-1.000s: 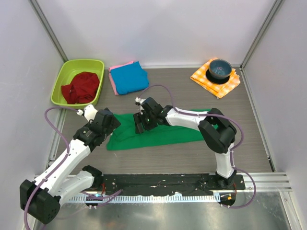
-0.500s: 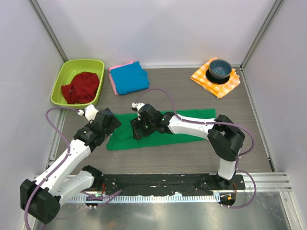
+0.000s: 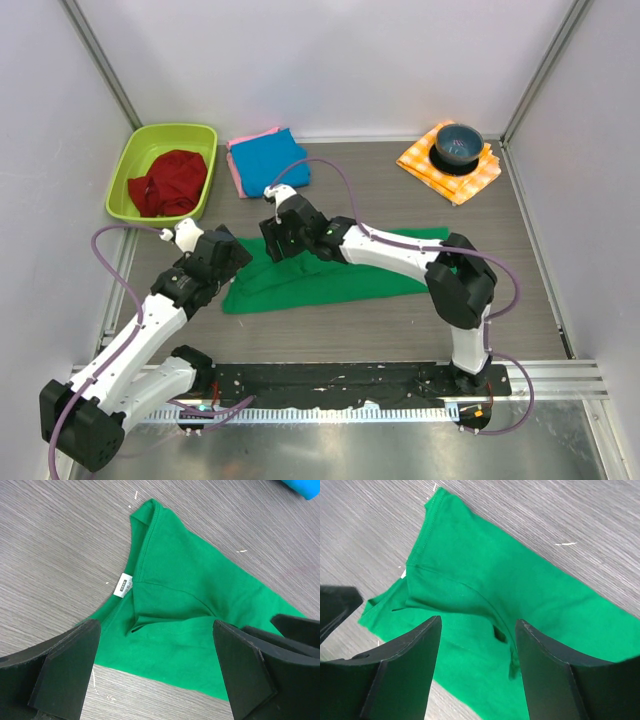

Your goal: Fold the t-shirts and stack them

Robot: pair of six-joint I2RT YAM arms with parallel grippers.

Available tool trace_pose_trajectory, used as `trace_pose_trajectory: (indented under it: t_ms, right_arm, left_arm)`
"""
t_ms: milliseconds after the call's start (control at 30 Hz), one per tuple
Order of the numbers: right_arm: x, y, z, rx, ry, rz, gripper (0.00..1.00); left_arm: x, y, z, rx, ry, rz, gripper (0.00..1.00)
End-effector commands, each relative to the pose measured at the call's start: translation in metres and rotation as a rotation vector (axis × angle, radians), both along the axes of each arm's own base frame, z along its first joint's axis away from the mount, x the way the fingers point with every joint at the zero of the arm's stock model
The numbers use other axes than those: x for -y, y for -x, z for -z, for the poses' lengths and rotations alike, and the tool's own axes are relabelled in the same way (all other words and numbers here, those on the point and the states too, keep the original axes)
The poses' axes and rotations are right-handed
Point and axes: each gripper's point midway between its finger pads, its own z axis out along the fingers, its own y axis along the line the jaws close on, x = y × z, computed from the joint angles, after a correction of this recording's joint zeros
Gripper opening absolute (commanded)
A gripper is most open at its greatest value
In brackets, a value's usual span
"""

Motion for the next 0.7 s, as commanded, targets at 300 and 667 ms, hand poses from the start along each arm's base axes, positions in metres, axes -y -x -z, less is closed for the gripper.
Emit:
trace_pose_trajectory:
  t_ms: [300,667]
  right_arm:
    - [-0.022,-0.006,0.031,-0.040,0.002,-0.045,0.66]
    - [-0.019,0.018,0.047,-0.123,-0.012,-0.095,0.65]
  left_arm:
    - [-0.008,-0.004,-0.010,0.038,-0.039,-0.013,1.00]
    - [-0.005,-0.002,-0.002,0.024,-0.019,-0.011,1.00]
